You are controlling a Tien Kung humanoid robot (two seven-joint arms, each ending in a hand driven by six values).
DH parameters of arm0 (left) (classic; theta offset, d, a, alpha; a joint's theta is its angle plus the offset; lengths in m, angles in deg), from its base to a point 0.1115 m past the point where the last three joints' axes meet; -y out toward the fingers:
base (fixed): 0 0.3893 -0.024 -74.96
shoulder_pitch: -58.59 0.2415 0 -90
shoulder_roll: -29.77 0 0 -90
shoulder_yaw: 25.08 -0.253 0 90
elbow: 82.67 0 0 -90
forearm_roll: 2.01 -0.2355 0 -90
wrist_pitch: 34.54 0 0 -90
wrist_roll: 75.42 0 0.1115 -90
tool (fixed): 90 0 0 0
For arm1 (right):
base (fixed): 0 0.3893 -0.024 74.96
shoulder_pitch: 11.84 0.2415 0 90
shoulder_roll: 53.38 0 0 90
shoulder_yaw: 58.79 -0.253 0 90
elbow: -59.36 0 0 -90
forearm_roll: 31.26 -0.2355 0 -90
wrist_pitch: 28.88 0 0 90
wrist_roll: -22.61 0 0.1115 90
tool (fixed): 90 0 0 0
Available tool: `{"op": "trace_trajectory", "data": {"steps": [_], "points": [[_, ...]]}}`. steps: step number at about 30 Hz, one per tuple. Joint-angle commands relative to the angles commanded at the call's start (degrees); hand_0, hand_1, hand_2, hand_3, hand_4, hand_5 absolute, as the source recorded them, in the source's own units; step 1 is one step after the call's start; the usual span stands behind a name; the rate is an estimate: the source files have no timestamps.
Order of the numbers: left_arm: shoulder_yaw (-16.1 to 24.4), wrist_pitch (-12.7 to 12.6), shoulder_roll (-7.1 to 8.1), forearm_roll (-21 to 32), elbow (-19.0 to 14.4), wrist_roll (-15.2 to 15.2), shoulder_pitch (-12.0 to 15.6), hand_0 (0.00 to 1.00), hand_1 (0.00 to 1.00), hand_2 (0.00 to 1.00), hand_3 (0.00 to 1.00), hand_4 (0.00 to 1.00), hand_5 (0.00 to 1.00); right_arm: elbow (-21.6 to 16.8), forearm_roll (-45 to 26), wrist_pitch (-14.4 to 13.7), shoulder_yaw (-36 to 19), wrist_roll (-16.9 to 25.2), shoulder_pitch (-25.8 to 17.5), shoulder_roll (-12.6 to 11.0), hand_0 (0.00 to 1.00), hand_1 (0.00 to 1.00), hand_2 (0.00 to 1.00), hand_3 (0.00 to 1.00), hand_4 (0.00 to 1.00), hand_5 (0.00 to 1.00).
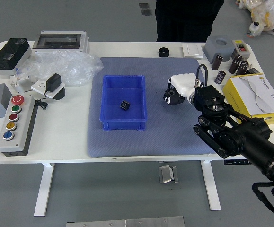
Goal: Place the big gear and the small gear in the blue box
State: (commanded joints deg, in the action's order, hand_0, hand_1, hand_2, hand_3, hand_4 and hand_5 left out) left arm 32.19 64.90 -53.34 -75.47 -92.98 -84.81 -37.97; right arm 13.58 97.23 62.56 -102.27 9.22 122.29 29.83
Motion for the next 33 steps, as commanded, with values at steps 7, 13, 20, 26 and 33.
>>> {"op": "trace_trajectory", "data": {"steps": [7,13,20,26,33], "points": [[0.2,0.0,0.11,0.0,0.0,0.0,0.1,0.849,0.815,0.793,0.822,0.669,0.309,-2.4,0.9,0.3,-1.4,-0.4,0.4,-1.3,0.549,0.422,0.489,0.641,0.541,0.340],[0.4,0.0,0.19,0.0,0.0,0.0,0.1,0.849,0.815,0.793,0.822,0.669,0.309,-6.1,1.5,0.7,-3.1,-1.1,1.1,-2.3,0.554,0.424,0.489,0.640,0.546,0.335],[0.7,0.1,0.31,-0.1,0.0,0.0,0.2,0.849,0.815,0.793,0.822,0.669,0.309,-13.4,1.5,1.2,-3.7,-2.3,1.6,-3.0,0.553,0.424,0.489,0.640,0.548,0.331],[0.9,0.2,0.31,-0.4,0.0,-0.1,0.2,0.849,0.814,0.793,0.821,0.669,0.311,-18.8,1.5,1.2,-2.5,-2.8,1.7,-1.6,0.553,0.426,0.489,0.638,0.549,0.332],[0.9,0.4,0.25,-0.8,0.0,-0.2,0.1,0.849,0.815,0.793,0.822,0.668,0.309,-21.0,1.5,0.8,-0.1,-3.1,1.2,1.8,0.553,0.426,0.489,0.638,0.549,0.330]]}}
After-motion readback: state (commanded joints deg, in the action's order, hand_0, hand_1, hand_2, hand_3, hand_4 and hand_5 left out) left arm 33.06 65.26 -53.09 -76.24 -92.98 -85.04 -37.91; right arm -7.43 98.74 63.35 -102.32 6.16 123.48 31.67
